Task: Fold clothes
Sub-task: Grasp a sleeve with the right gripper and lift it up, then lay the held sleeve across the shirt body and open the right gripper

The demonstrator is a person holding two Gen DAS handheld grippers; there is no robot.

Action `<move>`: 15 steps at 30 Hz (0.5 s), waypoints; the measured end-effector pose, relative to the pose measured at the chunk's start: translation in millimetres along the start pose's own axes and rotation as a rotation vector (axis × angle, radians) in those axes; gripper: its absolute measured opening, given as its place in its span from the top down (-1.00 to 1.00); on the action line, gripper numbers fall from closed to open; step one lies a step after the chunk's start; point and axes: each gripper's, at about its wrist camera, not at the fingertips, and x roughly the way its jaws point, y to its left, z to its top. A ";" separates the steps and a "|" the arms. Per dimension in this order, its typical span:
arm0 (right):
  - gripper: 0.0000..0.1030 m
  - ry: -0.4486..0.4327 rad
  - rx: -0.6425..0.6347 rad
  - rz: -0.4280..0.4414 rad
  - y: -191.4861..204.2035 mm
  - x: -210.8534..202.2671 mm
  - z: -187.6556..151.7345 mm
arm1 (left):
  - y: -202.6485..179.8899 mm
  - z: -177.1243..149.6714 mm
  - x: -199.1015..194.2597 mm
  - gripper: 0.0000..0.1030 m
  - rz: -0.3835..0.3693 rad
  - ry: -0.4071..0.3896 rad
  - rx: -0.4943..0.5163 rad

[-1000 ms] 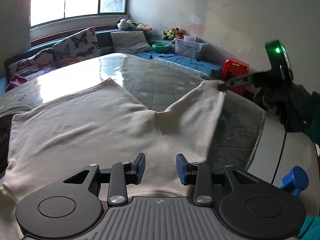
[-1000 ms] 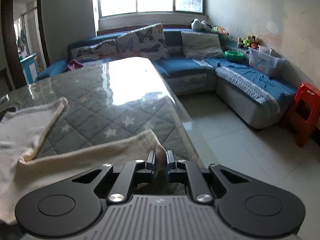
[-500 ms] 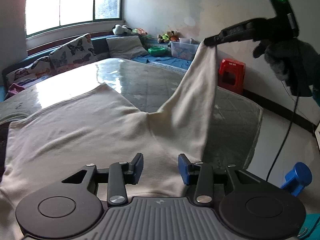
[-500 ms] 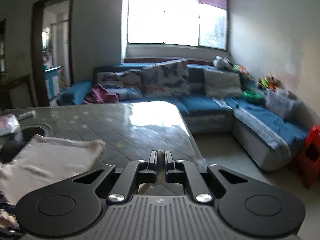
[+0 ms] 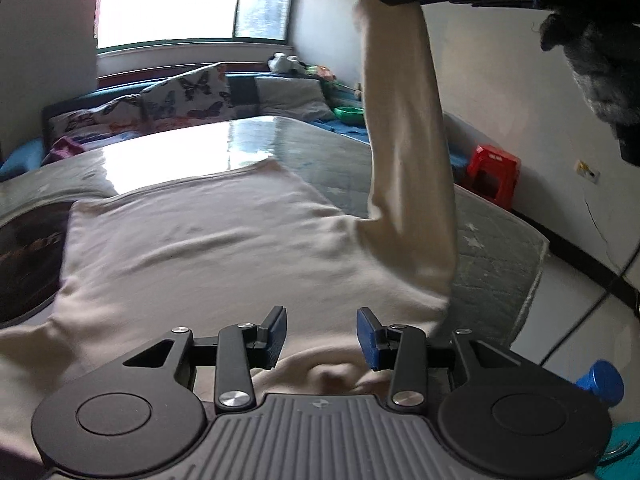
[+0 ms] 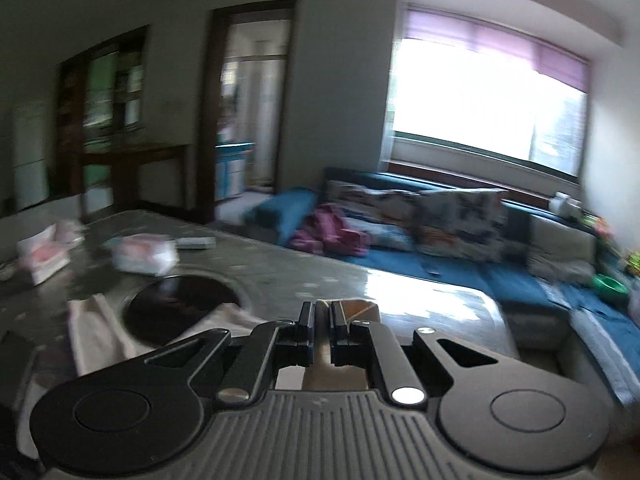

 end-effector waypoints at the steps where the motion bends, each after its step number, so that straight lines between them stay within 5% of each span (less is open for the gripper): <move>1: 0.88 0.003 -0.013 0.028 10.0 6.6 1.9 | 3.5 -2.1 -3.6 0.16 0.009 -0.004 -0.011; 15: 0.83 0.227 -0.122 0.330 113.2 93.4 -39.4 | 43.8 -22.0 -33.2 0.06 0.102 -0.029 -0.163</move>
